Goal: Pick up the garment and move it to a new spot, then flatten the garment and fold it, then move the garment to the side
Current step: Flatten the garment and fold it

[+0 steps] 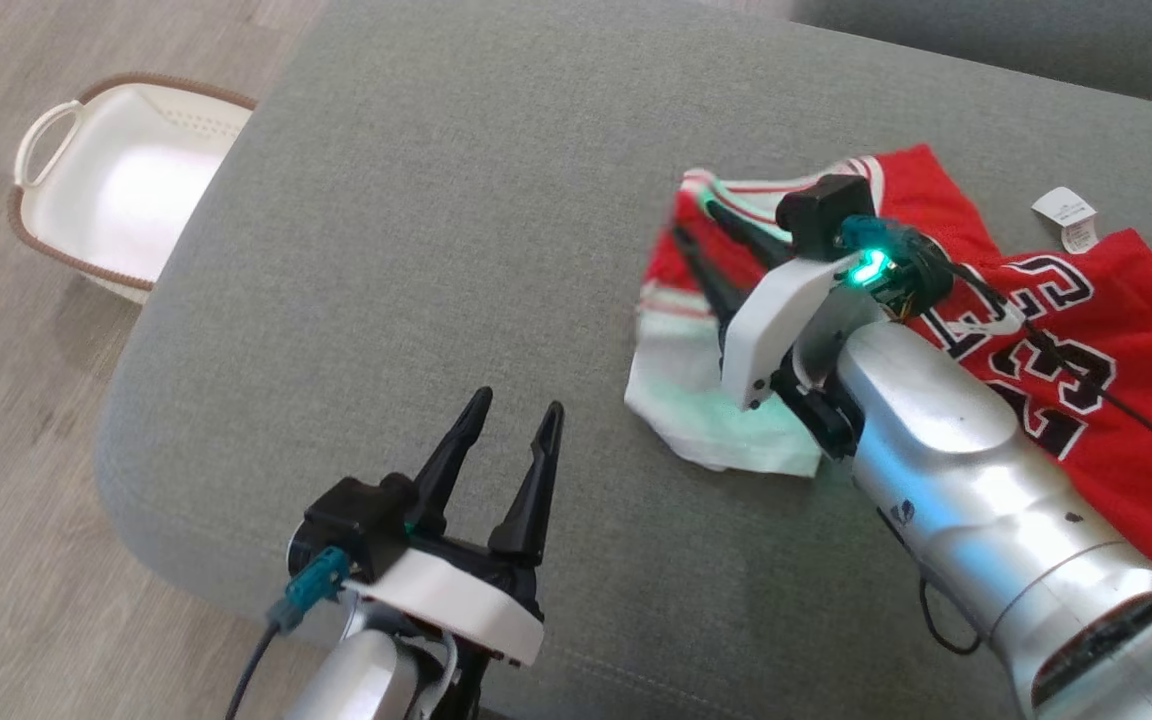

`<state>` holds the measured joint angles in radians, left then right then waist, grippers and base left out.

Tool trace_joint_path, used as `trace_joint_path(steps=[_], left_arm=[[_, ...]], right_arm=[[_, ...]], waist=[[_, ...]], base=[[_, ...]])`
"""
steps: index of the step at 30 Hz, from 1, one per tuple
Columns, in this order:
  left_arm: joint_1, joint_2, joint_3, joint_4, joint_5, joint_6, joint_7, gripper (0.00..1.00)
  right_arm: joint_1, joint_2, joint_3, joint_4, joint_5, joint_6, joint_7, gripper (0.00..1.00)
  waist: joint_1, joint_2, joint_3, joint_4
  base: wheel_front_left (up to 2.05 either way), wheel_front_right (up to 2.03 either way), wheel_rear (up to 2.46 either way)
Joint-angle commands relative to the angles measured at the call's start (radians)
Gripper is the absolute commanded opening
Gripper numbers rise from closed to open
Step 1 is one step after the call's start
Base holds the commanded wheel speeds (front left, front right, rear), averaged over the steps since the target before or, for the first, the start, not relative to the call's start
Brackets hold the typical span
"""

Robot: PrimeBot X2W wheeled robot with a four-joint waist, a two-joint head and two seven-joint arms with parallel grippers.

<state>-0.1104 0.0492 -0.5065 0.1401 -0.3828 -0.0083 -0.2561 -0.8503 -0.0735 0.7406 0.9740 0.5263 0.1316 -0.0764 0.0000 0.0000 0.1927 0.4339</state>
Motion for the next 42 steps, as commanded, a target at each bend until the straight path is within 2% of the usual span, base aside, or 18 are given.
trace_joint_path(steps=[1, 6, 12, 19, 23, 29, 34, 36, 42], left_arm=[[-0.027, 0.001, 0.03, -0.028, -0.003, 0.002, -0.006, 1.0], [-0.02, 0.001, 0.05, -0.029, 0.007, 0.002, -0.006, 1.0], [-0.01, 0.001, 0.073, -0.034, 0.02, 0.002, -0.006, 1.0], [0.009, 0.001, 0.11, -0.045, 0.039, 0.003, -0.006, 1.0], [0.021, 0.001, 0.128, -0.053, 0.046, 0.003, -0.006, 1.0], [0.04, 0.001, 0.165, -0.071, 0.048, 0.008, -0.006, 1.0], [0.05, 0.001, 0.192, -0.082, 0.054, 0.008, -0.006, 1.0], [0.053, 0.001, 0.201, -0.085, 0.057, 0.008, -0.006, 1.0], [0.06, 0.001, 0.213, -0.072, 0.07, -0.004, -0.006, 1.0]], right_arm=[[-0.018, 0.023, 0.008, -0.023, 0.008, -0.001, -0.015, 1.0], [-0.008, 0.023, 0.052, -0.009, 0.035, -0.001, -0.043, 1.0], [0.016, 0.023, 0.044, 0.004, 0.066, -0.001, -0.095, 1.0], [0.058, 0.022, -0.044, 0.039, 0.041, -0.001, -0.169, 1.0], [0.11, -0.016, -0.137, 0.013, -0.006, -0.001, -0.184, 1.0], [0.286, -0.067, -0.383, -0.206, -0.134, -0.001, -0.185, 1.0], [0.491, -0.025, -0.583, -0.413, -0.249, -0.001, -0.185, 1.0], [0.562, -0.004, -0.632, -0.483, -0.282, -0.001, -0.185, 1.0], [0.711, 0.022, -0.69, -0.616, -0.311, -0.001, -0.177, 1.0]], waist=[[0.0, 0.0, -0.003, -0.005], [0.0, 0.0, -0.026, -0.041], [0.0, 0.0, -0.068, -0.108], [0.0, 0.0, -0.111, -0.202], [0.0, 0.0, -0.128, -0.247], [0.0, 0.0, -0.145, -0.311], [0.0, 0.0, -0.156, -0.354], [0.0, 0.0, -0.159, -0.369], [0.0, 0.0, -0.161, -0.394]], base=[[0.0, 0.0, 0.0], [0.0, 0.0, 0.0], [0.0, 0.0, 0.0], [0.0, 0.0, 0.0], [0.0, 0.0, 0.0], [0.0, 0.0, 0.0], [0.0, 0.0, 0.0], [0.0, 0.0, 0.0], [0.0, 0.0, 0.0]])
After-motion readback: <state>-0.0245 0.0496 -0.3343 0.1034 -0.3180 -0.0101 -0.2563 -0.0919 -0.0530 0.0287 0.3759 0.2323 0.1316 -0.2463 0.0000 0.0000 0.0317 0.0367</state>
